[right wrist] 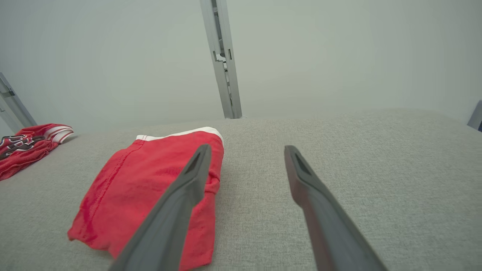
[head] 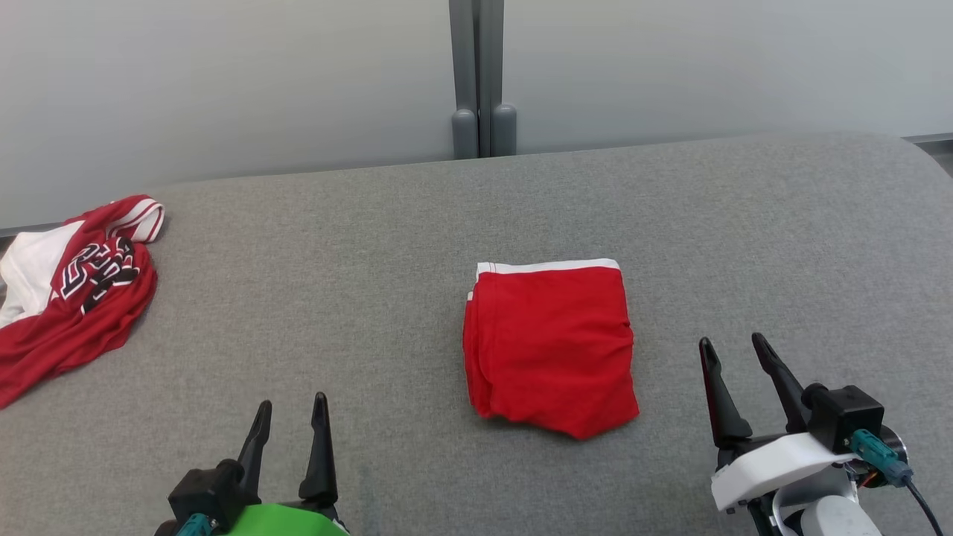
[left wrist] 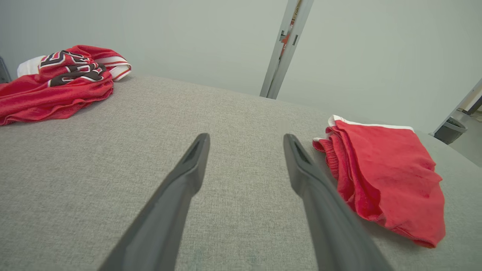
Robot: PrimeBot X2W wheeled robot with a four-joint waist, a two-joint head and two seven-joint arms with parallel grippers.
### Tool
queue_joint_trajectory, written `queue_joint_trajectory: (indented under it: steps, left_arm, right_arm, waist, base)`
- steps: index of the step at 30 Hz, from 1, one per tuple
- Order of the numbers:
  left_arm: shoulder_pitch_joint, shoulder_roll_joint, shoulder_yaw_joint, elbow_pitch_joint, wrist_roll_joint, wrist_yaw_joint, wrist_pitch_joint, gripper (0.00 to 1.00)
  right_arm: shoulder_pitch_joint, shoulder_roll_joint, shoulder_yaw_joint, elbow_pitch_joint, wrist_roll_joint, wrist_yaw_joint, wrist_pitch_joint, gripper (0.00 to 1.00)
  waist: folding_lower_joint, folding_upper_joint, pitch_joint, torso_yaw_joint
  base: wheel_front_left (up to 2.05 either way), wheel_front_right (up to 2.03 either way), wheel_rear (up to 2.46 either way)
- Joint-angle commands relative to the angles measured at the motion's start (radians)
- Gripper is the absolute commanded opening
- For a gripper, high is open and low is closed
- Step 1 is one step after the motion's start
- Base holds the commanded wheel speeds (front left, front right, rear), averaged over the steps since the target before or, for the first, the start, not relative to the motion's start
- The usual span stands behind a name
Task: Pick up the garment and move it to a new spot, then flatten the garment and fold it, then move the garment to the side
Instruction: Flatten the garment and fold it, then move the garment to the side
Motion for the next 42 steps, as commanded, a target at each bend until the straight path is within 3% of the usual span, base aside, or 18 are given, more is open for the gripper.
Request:
queue_joint_trajectory:
  steps: [1,23,30,42]
  left_arm:
    - [0.016,0.000,-0.003,-0.004,-0.008,0.008,-0.001,1.00]
    - [0.018,0.000,-0.022,0.003,-0.005,0.014,-0.001,1.00]
    - [-0.003,0.000,-0.031,0.000,-0.007,0.007,0.000,1.00]
    - [-0.052,0.001,-0.066,0.001,-0.011,0.006,0.000,1.00]
  right_arm:
    - [0.018,-0.003,-0.003,-0.002,0.010,-0.001,-0.002,1.00]
    - [0.030,-0.002,0.004,0.051,-0.007,-0.001,-0.002,1.00]
    - [-0.051,-0.003,0.021,0.105,-0.066,-0.001,-0.001,1.00]
    - [-0.323,-0.014,0.047,0.321,-0.056,-0.001,0.289,1.00]
  waist:
    - [0.0000,-0.0001,-0.002,-0.001]
    - [0.0000,-0.0001,-0.018,0.015]
    - [0.0000,-0.0001,-0.009,0.030]
    - [0.0000,-0.0001,0.050,0.095]
  base:
    - [0.00,0.00,0.00]
    - [0.00,0.00,0.00]
    - [0.00,0.00,0.00]
    - [0.00,0.00,0.00]
